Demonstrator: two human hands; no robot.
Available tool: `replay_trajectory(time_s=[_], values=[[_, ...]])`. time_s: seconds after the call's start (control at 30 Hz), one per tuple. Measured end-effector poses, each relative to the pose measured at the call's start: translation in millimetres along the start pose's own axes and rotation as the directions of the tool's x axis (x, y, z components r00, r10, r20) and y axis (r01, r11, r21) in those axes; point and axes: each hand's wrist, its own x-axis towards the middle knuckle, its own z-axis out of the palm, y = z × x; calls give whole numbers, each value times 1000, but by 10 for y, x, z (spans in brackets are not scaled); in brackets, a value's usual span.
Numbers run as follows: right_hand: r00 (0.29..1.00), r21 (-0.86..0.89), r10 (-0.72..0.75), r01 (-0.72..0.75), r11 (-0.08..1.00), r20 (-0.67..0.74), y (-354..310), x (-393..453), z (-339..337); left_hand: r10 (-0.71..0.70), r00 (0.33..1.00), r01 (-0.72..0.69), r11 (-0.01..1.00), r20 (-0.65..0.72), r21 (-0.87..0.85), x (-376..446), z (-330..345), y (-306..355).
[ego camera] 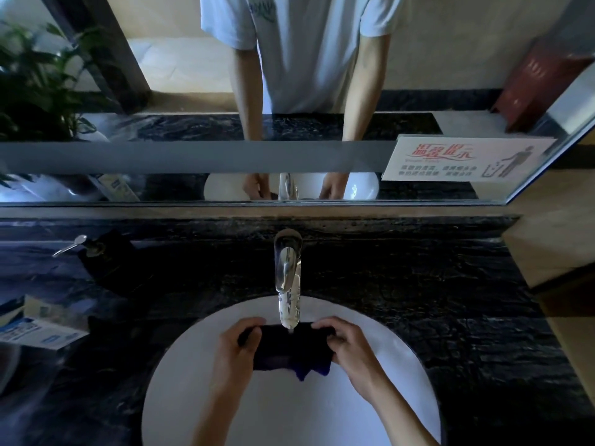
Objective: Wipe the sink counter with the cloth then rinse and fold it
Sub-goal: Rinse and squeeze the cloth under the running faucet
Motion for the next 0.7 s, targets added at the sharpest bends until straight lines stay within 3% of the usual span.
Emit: replay_trajectory(time_s=[0.07, 0.17, 0.27, 0.37, 0.43, 0.5, 0.57, 0.7], values=[[1000, -101, -16, 17, 995, 5, -4, -8, 13, -59, 994, 54, 997, 91, 49, -33, -24, -45], [996, -238, -83, 87, 967, 27, 2, -7, 52, -28, 988, -10, 970, 153, 241, -45, 6, -76], [987, -496, -145, 164, 852, 77, 1, 3, 161, 52, 992, -88, 934, 113, 347, -54, 38, -95], [963, -551, -269, 234, 801, 17, 73, 46, 224, 76, 997, -79, 908, 22, 411, -17, 62, -207], [935, -580, -349, 253, 774, -58, 98, 59, 183, 72, 997, -64, 941, -12, 333, 7, 57, -247], [956, -398, -269, 203, 895, -118, 26, 27, 141, -36, 999, 35, 998, 20, 56, -26, 67, -151], [983, -148, -164, 150, 977, -83, -75, -15, 127, -118, 990, 135, 961, 82, -241, -28, 127, -85], [982, 59, -175, 179, 982, -73, -221, -86, 239, -151, 988, 143, 884, 17, -445, -51, 343, 77]])
